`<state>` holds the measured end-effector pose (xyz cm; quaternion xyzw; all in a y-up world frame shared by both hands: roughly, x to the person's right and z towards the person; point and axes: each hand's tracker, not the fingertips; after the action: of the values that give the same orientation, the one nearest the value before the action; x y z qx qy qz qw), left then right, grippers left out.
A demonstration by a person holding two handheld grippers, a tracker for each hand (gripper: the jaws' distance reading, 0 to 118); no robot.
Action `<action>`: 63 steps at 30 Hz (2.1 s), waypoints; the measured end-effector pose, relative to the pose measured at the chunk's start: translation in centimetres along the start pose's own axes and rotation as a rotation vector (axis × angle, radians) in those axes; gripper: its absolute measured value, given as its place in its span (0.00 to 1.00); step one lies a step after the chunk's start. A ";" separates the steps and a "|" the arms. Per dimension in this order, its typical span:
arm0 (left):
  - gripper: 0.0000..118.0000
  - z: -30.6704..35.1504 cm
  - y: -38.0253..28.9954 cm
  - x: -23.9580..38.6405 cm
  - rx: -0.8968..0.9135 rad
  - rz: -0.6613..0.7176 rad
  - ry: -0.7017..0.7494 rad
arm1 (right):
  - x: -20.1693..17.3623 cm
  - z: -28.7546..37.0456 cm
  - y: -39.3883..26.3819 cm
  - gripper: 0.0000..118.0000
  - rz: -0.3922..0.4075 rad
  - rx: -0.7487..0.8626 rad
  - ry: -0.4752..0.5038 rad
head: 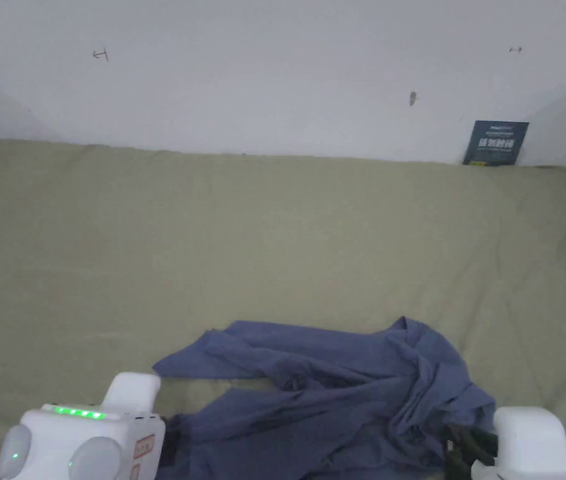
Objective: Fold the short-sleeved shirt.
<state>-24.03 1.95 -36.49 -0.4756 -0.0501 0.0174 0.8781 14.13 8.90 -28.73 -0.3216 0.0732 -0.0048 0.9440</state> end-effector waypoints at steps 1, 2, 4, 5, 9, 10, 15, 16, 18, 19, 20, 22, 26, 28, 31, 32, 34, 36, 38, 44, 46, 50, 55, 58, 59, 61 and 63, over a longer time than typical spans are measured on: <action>0.04 0.0 0.1 -0.1 -0.001 0.003 -0.001 | 0.4 -0.4 0.3 0.01 0.002 0.001 -0.004; 0.04 -0.1 0.3 -0.2 -0.017 0.006 0.001 | 0.9 -0.9 0.9 0.01 0.016 -0.003 -0.017; 0.04 0.2 0.1 -0.3 -0.011 0.011 0.010 | 2.0 -2.5 2.1 0.01 0.034 -0.008 -0.038; 0.04 0.0 0.1 -0.4 -0.016 0.012 0.017 | 2.8 -3.4 3.0 0.01 0.030 -0.015 -0.043; 0.04 -0.7 0.0 -0.9 -0.031 0.026 0.012 | 6.4 -9.3 7.0 0.01 0.003 -0.073 -0.056; 0.04 -0.9 -0.1 -0.8 -0.033 0.023 0.014 | 7.1 -11.3 8.1 0.01 0.008 -0.096 -0.049; 0.04 -1.8 0.1 -1.2 -0.046 0.033 0.001 | 9.5 -20.5 12.3 0.01 0.051 -0.204 -0.089; 0.04 -2.0 0.2 -1.4 -0.048 0.040 -0.005 | 9.8 -22.0 12.8 0.01 0.054 -0.232 -0.081; 0.04 -2.1 0.1 -1.7 -0.048 0.053 -0.014 | 11.0 -25.2 13.4 0.50 0.064 -0.281 -0.076; 0.04 -2.2 0.1 -1.8 -0.049 0.056 -0.020 | 11.3 -26.4 13.5 0.88 0.054 -0.319 -0.064; 0.04 -2.1 0.0 -1.6 -0.051 0.060 -0.022 | 11.7 -27.7 13.6 1.00 0.039 -0.357 -0.019; 0.04 -2.3 -0.1 -1.6 -0.057 0.068 -0.031 | 11.8 -28.3 14.1 0.99 0.017 -0.395 -0.006; 0.04 -2.8 -0.2 -0.9 -0.070 0.053 -0.028 | 11.1 -30.5 12.3 0.95 0.118 -0.458 -0.061; 0.04 -3.2 -0.3 -0.9 -0.074 0.050 -0.025 | 10.6 -30.5 11.3 0.62 0.181 -0.484 -0.046; 0.04 -3.6 -0.2 -0.9 -0.079 0.046 -0.025 | 9.3 -29.8 9.9 0.21 0.216 -0.418 -0.084; 0.04 -3.6 -0.2 -0.9 -0.082 0.044 -0.023 | 8.8 -29.4 9.9 0.10 0.231 -0.415 -0.045; 0.04 -3.4 -0.1 -1.0 -0.085 0.044 -0.023 | 7.9 -29.2 9.8 0.03 0.261 -0.363 -0.066; 0.04 -2.8 0.3 -0.9 -0.089 0.039 -0.022 | 8.1 -27.9 10.7 0.03 0.227 -0.372 -0.034; 0.04 -1.9 0.7 -1.2 -0.063 0.046 -0.009 | 7.6 -23.4 11.6 0.03 0.202 -0.282 -0.055; 0.04 1.5 2.5 -2.7 0.030 0.077 0.039 | 11.8 -14.4 16.4 0.03 0.102 -0.143 -0.053; 0.04 2.9 3.2 -3.1 0.065 0.081 0.056 | 13.2 -11.0 18.2 0.03 0.076 -0.087 -0.075; 0.04 6.0 4.6 -4.1 0.157 0.103 0.149 | 15.7 -4.2 20.9 0.03 0.051 0.019 -0.132; 0.04 10.6 6.7 -6.0 0.260 0.142 0.214 | 17.7 2.7 22.4 0.03 -0.002 0.110 -0.147; 0.04 13.6 8.5 -7.7 0.322 0.172 0.202 | 17.9 6.2 23.0 0.03 -0.054 0.167 -0.121; 0.04 14.8 9.2 -8.0 0.336 0.178 0.196 | 17.9 7.1 23.2 0.03 -0.066 0.180 -0.110; 0.04 17.4 10.5 -8.0 0.390 0.189 0.186 | 17.8 8.1 23.8 0.03 -0.061 0.202 -0.105; 0.04 19.9 11.8 -7.8 0.437 0.174 0.193 | 17.3 9.5 24.7 0.03 -0.037 0.230 -0.114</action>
<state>-33.68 24.38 -36.14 -0.2767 0.0801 0.0580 0.9559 31.61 33.29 -38.66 -0.2124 0.0126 -0.0120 0.9770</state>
